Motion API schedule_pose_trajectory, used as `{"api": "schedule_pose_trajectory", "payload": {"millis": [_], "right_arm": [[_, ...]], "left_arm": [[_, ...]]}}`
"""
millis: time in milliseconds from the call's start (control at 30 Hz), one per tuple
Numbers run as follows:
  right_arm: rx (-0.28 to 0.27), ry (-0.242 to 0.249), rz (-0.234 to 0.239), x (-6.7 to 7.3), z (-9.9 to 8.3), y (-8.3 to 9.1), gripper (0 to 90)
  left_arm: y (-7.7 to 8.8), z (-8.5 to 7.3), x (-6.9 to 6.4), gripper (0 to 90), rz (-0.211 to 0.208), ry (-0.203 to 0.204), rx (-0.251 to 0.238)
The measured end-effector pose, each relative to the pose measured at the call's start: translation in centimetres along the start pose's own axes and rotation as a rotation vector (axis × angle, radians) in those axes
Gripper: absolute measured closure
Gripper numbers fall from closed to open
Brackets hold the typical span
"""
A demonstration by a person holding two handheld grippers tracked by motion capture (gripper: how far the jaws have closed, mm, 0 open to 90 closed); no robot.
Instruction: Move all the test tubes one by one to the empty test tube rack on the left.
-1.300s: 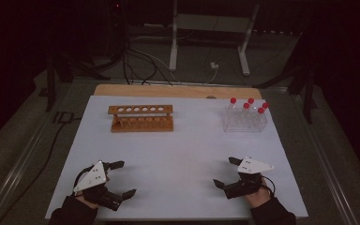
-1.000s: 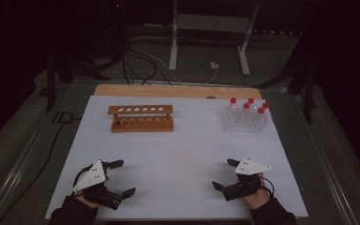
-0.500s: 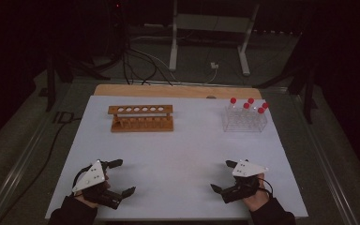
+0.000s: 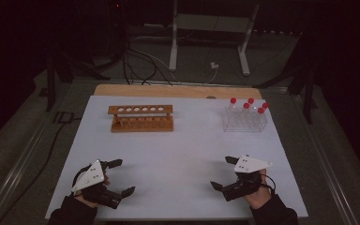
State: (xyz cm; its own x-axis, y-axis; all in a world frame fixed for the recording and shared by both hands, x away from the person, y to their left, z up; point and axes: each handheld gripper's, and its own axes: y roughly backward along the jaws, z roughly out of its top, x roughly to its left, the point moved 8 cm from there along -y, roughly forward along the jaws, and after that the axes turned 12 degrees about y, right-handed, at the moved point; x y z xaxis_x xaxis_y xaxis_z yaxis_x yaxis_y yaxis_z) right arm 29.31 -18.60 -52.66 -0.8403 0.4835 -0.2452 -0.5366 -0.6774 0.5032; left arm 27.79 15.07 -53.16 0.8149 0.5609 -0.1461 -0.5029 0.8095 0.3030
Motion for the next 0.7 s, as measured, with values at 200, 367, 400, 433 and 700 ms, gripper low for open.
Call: {"api": "schedule_pose_trajectory", "payload": {"millis": [200, 367, 400, 433, 700], "right_arm": [[-0.033, 0.001, -0.031, -1.2, 1.5, 1.2, 0.0], [-0.059, 0.017, -0.064, -2.7, 2.9, 2.1, 0.0], [-0.065, 0.015, -0.070, -3.0, 3.2, 2.2, 0.0], [-0.065, 0.015, -0.070, -3.0, 3.2, 2.2, 0.0], [-0.113, 0.007, -0.123, -5.6, 5.0, 3.3, 0.0]], "left_arm": [[0.0, 0.0, 0.0, 0.3, -0.002, 0.001, -0.003], [0.0, 0.0, -0.1, 0.3, -0.001, 0.002, -0.003], [0.0, 0.0, -0.1, 0.3, -0.002, 0.001, -0.003], [0.0, 0.1, -0.1, 0.3, -0.003, 0.003, -0.004], [0.1, 0.1, -0.1, 0.3, -0.005, 0.002, -0.008]]}}
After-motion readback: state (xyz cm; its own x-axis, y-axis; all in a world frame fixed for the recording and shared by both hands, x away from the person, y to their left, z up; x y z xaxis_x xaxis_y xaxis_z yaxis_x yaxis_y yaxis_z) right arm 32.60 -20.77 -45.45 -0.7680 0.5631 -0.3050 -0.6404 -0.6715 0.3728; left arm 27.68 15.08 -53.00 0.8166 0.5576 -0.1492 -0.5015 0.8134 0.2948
